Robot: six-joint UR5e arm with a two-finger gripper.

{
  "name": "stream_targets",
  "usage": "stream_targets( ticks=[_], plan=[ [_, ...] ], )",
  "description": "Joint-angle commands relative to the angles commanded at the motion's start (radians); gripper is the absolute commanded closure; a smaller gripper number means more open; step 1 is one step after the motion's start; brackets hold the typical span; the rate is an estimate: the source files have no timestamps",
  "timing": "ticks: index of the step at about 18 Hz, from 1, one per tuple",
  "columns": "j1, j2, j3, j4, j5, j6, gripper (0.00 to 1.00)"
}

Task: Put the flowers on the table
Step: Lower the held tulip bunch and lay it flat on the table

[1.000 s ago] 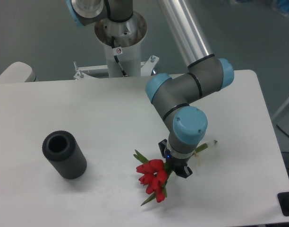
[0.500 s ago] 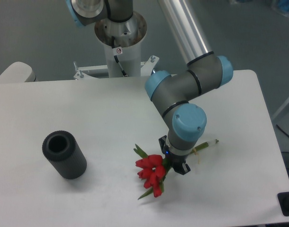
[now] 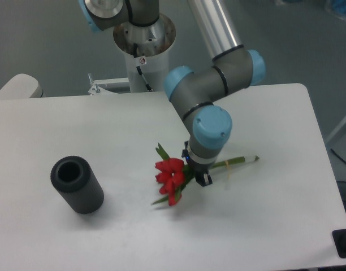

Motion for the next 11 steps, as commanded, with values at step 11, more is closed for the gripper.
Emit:
stream_targets(
  ticks=[11],
  plan=[
    [-0.025, 0.101, -0.184, 0.098, 0.000, 0.094, 0.55]
  ],
)
